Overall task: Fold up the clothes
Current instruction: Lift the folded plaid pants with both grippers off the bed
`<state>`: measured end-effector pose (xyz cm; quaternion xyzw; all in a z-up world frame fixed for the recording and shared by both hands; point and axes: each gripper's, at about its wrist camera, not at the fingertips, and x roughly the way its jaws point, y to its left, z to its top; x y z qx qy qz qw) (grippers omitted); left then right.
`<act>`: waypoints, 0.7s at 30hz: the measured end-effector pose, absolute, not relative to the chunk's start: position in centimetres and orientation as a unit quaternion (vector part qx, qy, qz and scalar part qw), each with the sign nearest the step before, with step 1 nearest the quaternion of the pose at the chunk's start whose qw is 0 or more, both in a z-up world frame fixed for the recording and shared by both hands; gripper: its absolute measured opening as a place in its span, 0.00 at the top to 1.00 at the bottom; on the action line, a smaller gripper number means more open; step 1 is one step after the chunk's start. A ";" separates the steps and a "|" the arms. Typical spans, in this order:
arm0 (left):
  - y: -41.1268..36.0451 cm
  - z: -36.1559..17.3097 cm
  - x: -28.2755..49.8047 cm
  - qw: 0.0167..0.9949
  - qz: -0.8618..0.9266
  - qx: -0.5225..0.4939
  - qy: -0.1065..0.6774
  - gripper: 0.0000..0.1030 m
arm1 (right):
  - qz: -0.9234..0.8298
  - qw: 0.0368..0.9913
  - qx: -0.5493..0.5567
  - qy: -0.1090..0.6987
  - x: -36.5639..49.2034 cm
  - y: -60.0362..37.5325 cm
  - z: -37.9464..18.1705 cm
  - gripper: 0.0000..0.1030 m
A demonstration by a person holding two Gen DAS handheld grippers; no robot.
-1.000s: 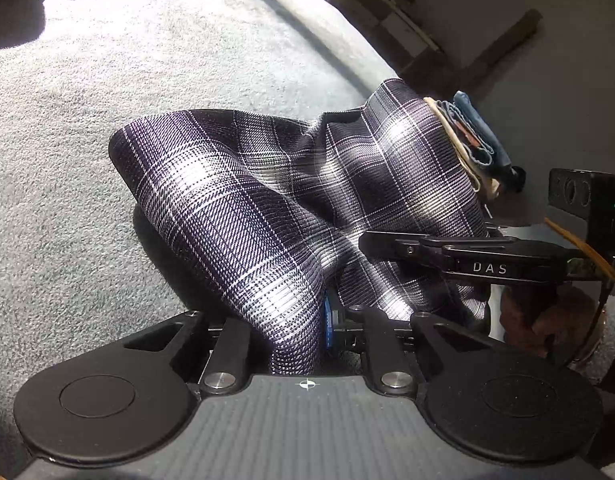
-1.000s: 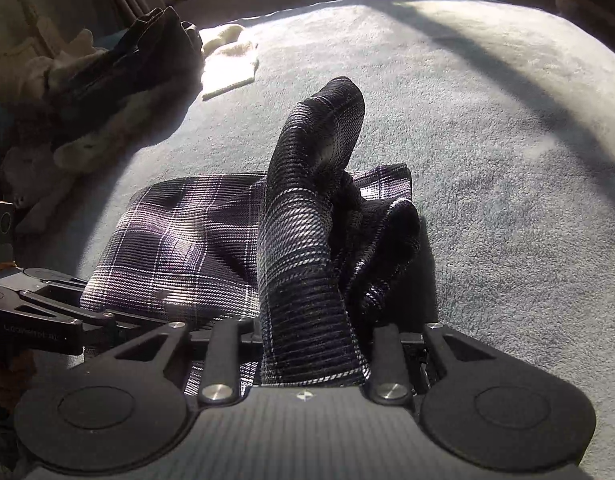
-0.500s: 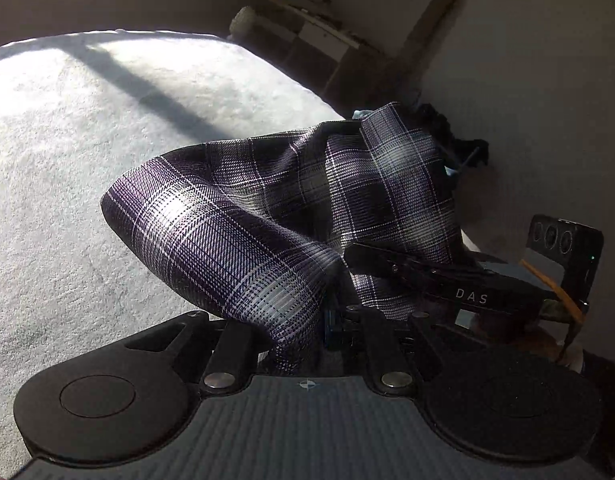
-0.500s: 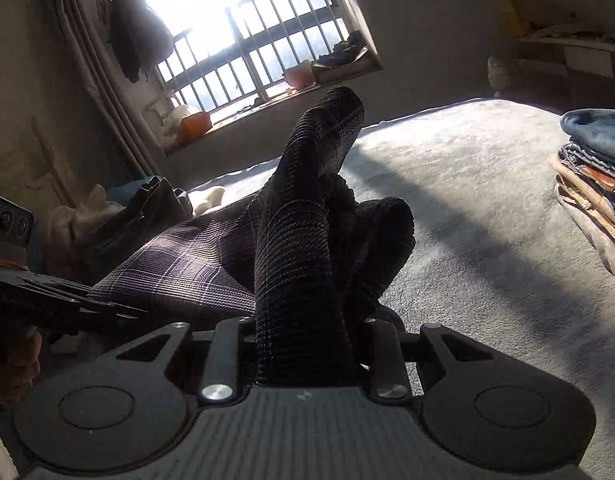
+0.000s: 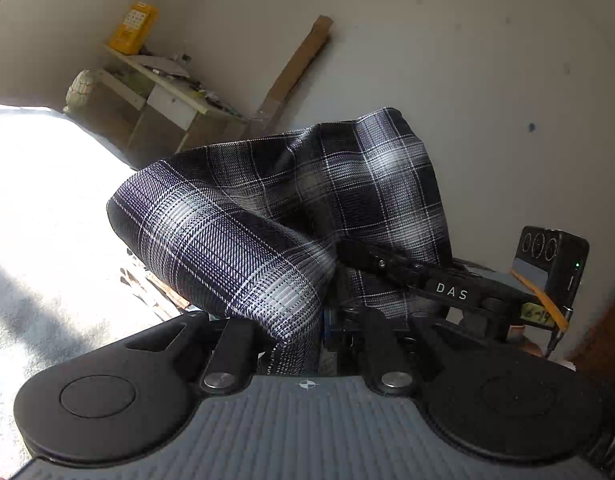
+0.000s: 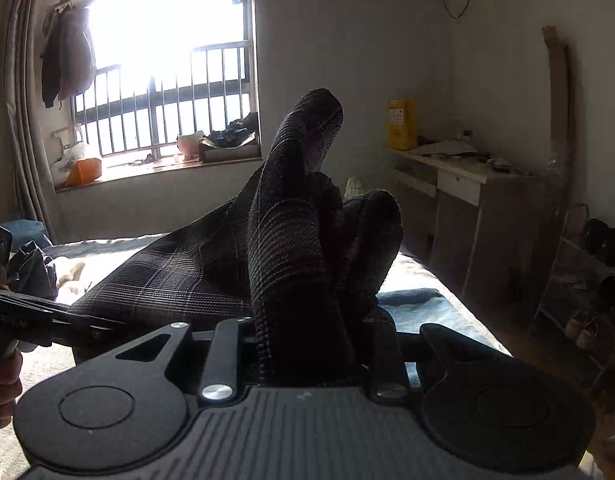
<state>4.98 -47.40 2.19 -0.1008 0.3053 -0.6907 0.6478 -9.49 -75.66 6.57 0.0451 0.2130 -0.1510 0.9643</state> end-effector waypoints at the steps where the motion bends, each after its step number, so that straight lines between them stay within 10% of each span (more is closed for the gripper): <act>1: -48.6 2.2 4.8 0.647 -0.693 -0.101 0.302 0.90 | -0.160 0.962 0.035 0.217 -9.1 -76.6 6.9 0.73; 21: -57.9 1.0 5.5 0.663 -0.691 -0.060 0.280 0.90 | -0.183 0.949 -0.020 0.257 -5.5 -88.7 5.3 0.73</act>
